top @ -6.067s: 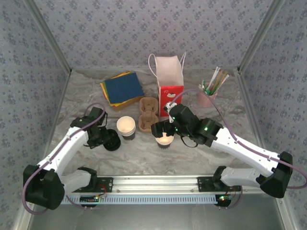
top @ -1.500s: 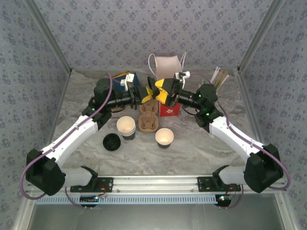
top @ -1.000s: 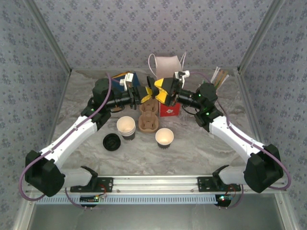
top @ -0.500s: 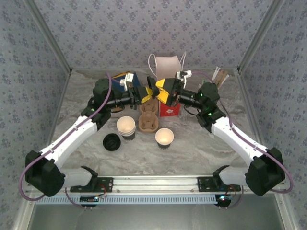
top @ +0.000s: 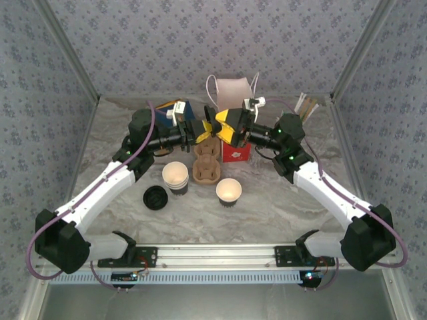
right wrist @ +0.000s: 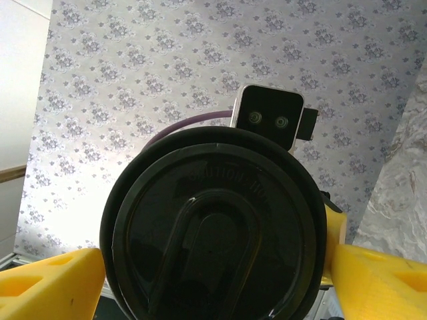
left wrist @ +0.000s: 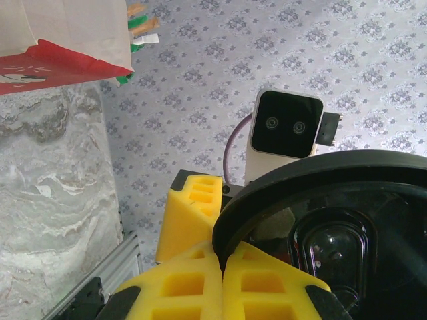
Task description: Pack the takeout coffee
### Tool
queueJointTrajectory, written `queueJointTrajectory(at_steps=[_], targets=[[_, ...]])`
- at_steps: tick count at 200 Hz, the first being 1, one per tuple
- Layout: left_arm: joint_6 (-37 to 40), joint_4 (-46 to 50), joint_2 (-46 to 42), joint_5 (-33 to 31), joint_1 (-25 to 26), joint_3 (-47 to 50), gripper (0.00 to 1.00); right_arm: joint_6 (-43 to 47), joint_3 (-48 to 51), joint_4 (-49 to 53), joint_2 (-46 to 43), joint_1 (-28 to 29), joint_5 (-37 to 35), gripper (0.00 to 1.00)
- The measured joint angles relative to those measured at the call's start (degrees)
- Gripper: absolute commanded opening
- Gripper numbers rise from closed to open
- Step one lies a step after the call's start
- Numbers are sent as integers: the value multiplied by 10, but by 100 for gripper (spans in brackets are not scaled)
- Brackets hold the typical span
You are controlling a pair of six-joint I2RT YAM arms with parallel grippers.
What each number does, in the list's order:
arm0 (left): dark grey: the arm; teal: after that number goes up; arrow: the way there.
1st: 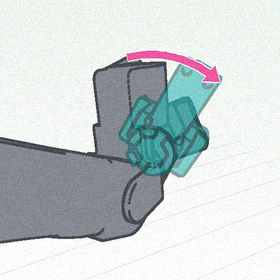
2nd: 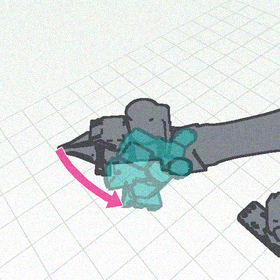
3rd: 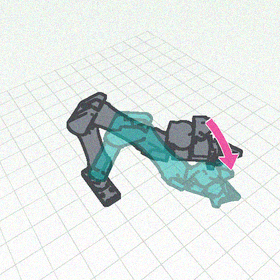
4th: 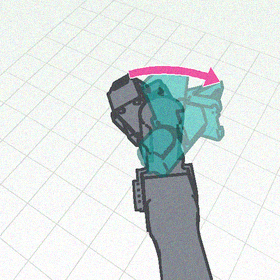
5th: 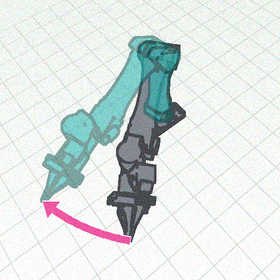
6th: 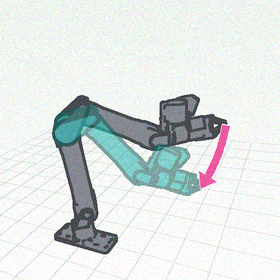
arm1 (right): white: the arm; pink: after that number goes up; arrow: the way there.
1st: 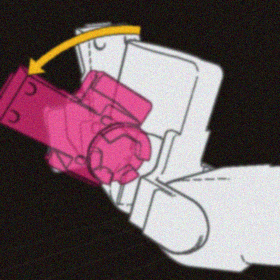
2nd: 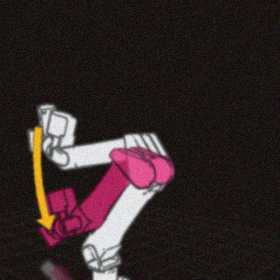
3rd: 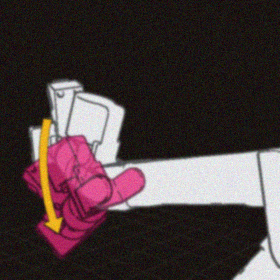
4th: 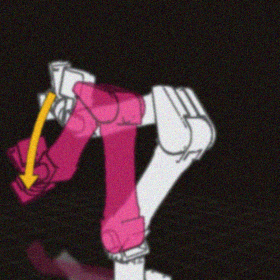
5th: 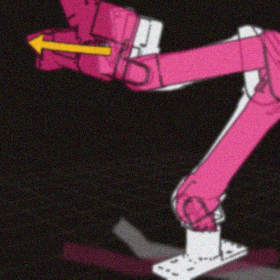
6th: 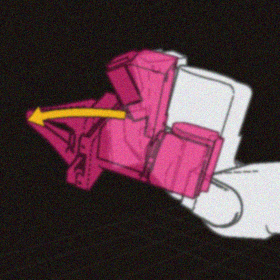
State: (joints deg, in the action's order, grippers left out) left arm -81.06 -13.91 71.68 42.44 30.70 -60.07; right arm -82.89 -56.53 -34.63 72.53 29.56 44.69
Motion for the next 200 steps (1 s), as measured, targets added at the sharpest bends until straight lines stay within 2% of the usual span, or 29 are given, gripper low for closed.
queueJointTrajectory(at_steps=[77, 116, 200], targets=[[2, 0, 0, 1, -2, 0, 0, 9, -5, 7, 0, -11, 2, 90], [2, 1, 0, 2, -4, 1, 0, 2, -11, -2, -2, -41, 18, 90], [2, 2, 1, 4, -4, 1, 0, -94, 18, -149, 58, -56, 30, 93]])
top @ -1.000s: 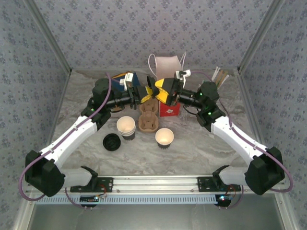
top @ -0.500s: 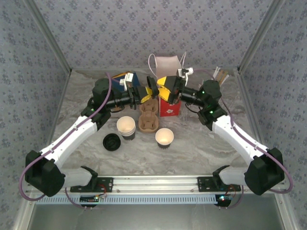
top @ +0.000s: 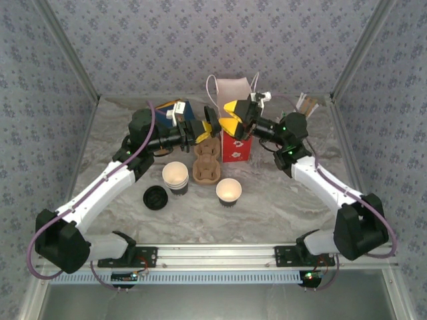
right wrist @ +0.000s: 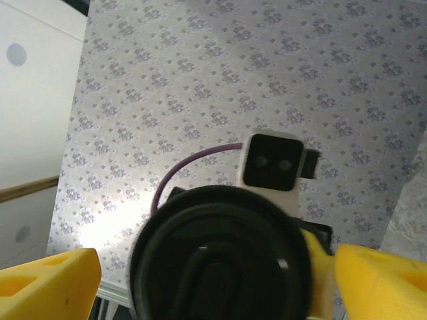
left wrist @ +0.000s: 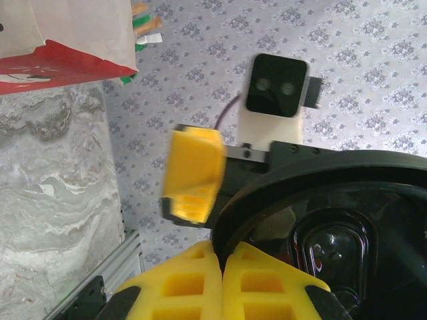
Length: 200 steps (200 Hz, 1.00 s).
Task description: Pack the takeout coffee
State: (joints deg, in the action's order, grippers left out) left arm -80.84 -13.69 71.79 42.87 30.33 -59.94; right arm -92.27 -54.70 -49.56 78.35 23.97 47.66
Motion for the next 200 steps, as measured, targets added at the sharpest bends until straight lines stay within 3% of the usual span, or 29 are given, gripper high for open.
queueJointTrajectory(at_steps=[65, 112, 200], targets=[[0, 2, 11, 2, 0, 0, 0, -33, 27, -48, 27, -20, 2, 96], [2, 2, 11, 2, 0, 0, 0, 3, 9, 17, 0, -18, 4, 96], [2, 0, 11, 5, 0, 0, 0, 24, 4, 47, -34, 19, -1, 96]])
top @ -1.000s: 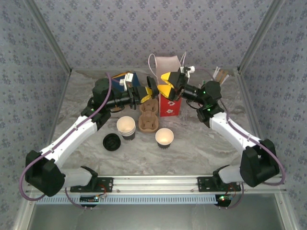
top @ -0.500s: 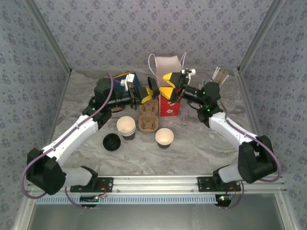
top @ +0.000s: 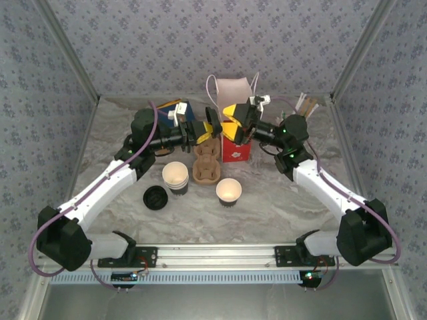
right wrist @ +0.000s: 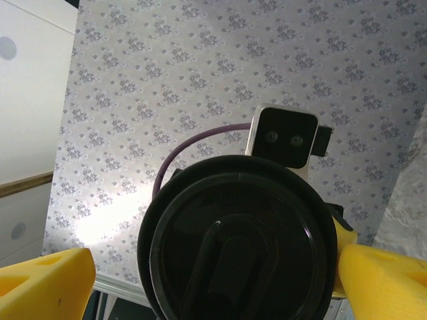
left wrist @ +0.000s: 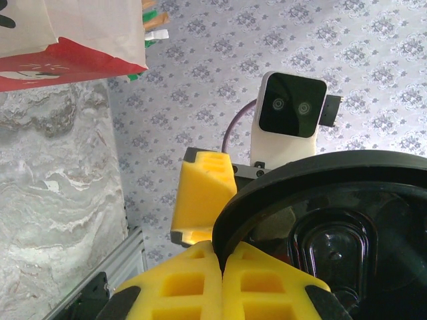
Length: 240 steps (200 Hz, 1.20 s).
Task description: Pack the takeout coffee
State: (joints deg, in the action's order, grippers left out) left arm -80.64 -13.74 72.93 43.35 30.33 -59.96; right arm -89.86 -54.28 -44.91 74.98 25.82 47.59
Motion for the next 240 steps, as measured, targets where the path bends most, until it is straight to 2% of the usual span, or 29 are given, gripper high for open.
queueJointTrajectory(at_steps=[128, 203, 240], targets=[[0, -15, 4, 6, -5, 0, 0, 3, -4, 1, 3, 26, -17, 96], [0, -18, 4, 8, -6, 0, 0, 16, -5, 16, 3, 30, -19, 84], [0, -9, 4, 8, -7, 0, 0, 47, -17, 58, 3, 32, -19, 85]])
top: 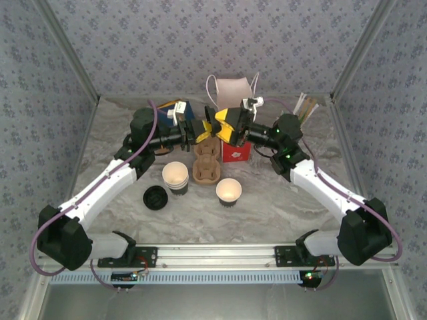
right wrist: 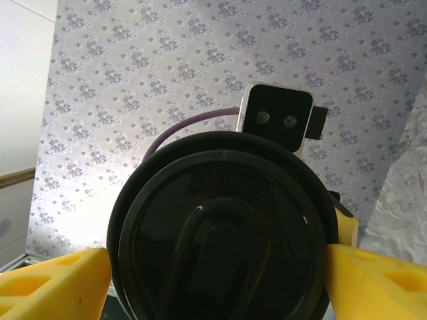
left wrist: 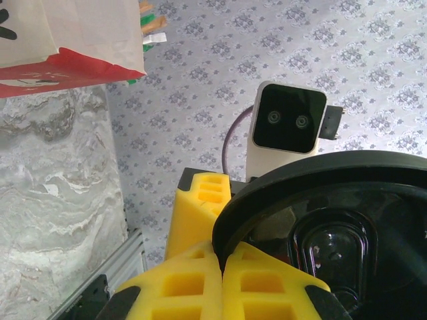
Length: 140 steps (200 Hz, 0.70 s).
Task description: Pack the takeout coffee
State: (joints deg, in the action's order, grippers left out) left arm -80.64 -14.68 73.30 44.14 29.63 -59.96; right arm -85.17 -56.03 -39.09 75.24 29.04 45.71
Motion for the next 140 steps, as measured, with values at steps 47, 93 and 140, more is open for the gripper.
queueJointTrajectory(at_steps=[47, 93, 140], targets=[[0, 1, 0, 0, 0, 0, 0, 33, -13, 43, -5, 3, 0, 80], [0, 5, 0, 0, 0, 0, 0, 41, -13, 53, -5, 3, -1, 74], [1, 12, 0, 0, 0, 0, 12, 43, -13, 63, -7, 3, -1, 71]])
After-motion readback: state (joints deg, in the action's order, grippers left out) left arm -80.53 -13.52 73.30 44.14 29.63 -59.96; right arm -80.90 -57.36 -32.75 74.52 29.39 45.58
